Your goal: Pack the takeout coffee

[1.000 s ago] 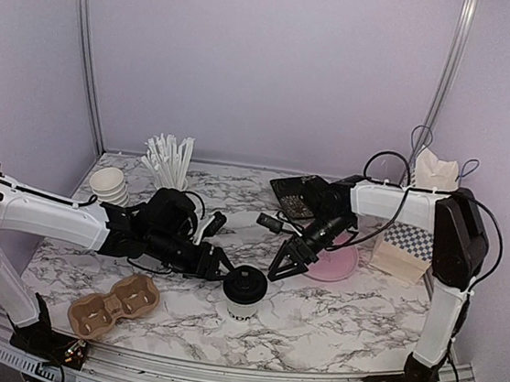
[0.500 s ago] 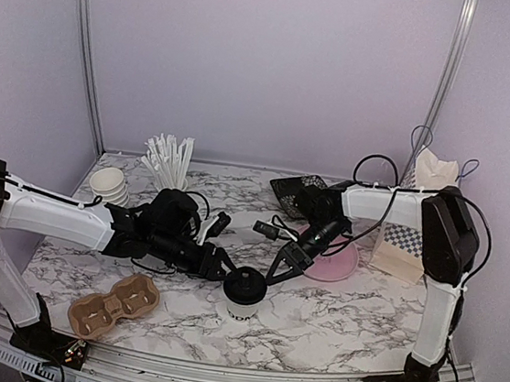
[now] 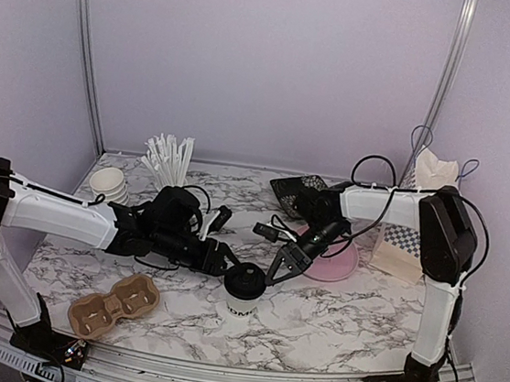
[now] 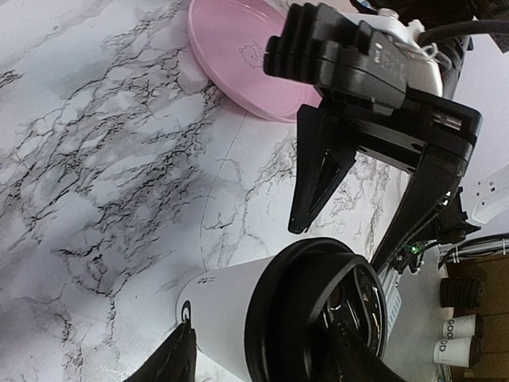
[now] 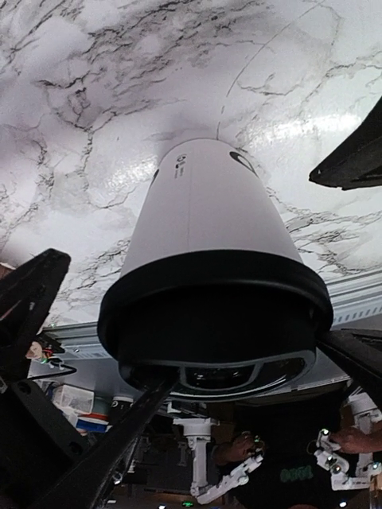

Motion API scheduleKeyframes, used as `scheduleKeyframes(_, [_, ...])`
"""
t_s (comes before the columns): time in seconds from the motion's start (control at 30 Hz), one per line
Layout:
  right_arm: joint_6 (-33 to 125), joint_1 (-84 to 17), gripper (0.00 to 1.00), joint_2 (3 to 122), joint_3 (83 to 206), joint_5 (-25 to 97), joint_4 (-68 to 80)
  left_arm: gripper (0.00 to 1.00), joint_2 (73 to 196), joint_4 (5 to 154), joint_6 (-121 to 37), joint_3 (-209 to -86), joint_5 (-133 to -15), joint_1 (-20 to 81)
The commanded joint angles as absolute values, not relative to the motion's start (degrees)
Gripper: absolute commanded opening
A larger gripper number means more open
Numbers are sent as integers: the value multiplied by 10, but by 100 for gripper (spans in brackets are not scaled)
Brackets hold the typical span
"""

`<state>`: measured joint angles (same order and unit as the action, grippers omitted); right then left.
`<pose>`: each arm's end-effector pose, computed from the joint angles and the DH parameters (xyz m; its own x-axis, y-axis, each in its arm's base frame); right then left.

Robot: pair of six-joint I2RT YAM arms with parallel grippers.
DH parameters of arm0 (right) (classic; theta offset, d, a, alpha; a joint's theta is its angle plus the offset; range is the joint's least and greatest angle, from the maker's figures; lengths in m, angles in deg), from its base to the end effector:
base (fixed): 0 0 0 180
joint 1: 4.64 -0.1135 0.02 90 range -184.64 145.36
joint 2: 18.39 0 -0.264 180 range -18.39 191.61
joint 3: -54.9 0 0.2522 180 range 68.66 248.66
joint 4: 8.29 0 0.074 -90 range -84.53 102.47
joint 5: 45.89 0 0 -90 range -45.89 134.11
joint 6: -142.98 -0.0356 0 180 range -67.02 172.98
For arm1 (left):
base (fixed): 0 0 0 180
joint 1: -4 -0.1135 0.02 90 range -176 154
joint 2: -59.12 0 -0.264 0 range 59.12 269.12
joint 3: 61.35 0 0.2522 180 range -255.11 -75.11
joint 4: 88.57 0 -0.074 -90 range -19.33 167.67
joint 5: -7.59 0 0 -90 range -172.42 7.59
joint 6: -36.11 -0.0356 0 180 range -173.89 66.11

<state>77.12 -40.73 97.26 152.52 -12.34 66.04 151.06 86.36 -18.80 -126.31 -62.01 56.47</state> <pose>0.2817 0.2421 0.1798 -0.6150 -0.7280 -0.3030 -0.6020 0.1853 0.7767 0.2001 -0.2809 0.2060 -0.7953 0.1508 -0.5872 0.5696 0.5174 -0.6386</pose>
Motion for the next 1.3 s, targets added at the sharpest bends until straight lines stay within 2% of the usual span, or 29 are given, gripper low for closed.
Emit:
scheduleKeyframes(0.0, [807, -399, 60, 954, 1564, -88, 642, 64, 1504, 787, -230, -1283, -660, 578])
scheduleKeyframes(0.2, [834, -398, 69, 921, 1568, -114, 665, 73, 1473, 788, -250, -1346, -706, 578])
scheduleKeyframes(0.47, [816, -393, 68, 904, 1554, -74, 640, 76, 1411, 735, -220, -1294, -698, 580])
scheduleKeyframes(0.67, [806, -392, 58, 943, 1573, -81, 637, 69, 1391, 733, -183, -1250, -675, 589])
scheduleKeyframes(0.77, [800, -392, 55, 962, 1584, -88, 637, 68, 1409, 754, -175, -1248, -664, 603])
scheduleKeyframes(1.1, [798, -391, 55, 980, 1584, -106, 639, 64, 1465, 808, -167, -1251, -634, 615])
scheduleKeyframes(1.27, [808, -393, 59, 985, 1580, -125, 647, 62, 1486, 810, -176, -1255, -629, 615])
